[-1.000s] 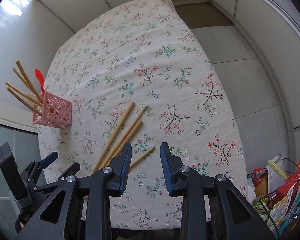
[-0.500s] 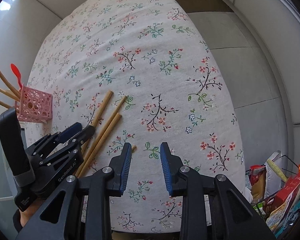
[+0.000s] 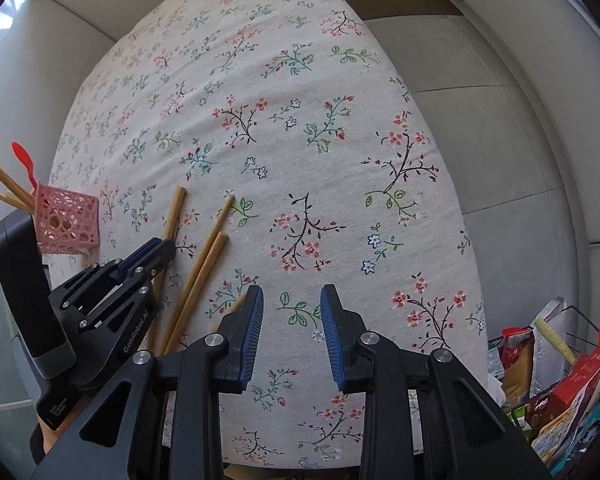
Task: Organize utensils
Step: 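Move both tools to the remaining chopsticks and grasp one with the left tool, then grasp a chopstick with the right tool while the left tool holds its chopstick, then lift both held chopsticks toward the pink holder, then lower the chopstick into the pink holder and open the left tool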
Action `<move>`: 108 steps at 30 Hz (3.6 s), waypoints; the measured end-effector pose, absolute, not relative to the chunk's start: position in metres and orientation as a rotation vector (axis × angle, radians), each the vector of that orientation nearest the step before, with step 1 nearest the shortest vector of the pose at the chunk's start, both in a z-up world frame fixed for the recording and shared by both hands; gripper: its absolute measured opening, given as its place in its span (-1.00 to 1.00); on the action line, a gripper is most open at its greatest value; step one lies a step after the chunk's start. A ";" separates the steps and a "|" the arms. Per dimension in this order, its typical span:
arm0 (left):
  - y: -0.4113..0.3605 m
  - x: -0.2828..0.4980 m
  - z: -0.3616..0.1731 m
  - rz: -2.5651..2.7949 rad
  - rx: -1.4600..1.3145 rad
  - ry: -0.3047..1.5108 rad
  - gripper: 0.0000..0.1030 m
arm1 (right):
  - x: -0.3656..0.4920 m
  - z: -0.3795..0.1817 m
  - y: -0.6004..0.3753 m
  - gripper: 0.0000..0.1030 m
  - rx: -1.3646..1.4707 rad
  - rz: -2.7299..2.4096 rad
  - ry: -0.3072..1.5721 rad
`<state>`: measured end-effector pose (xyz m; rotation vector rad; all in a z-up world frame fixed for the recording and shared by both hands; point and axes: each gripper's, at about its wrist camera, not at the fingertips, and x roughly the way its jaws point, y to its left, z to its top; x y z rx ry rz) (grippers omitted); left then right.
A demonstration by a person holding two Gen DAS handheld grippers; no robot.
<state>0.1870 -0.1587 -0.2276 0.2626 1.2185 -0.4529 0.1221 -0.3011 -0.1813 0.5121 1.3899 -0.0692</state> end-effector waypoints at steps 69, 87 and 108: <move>-0.025 0.137 -0.147 -0.384 0.076 0.947 -0.86 | 0.142 -0.149 -0.191 -0.89 0.310 0.029 1.008; 0.016 0.101 -0.056 -0.373 -0.058 0.602 -0.86 | 0.088 -0.037 -0.185 -0.90 0.331 0.157 0.657; 0.062 0.140 -0.004 -0.121 -0.148 0.221 -0.86 | 0.104 0.046 -0.150 -0.90 0.351 0.238 0.284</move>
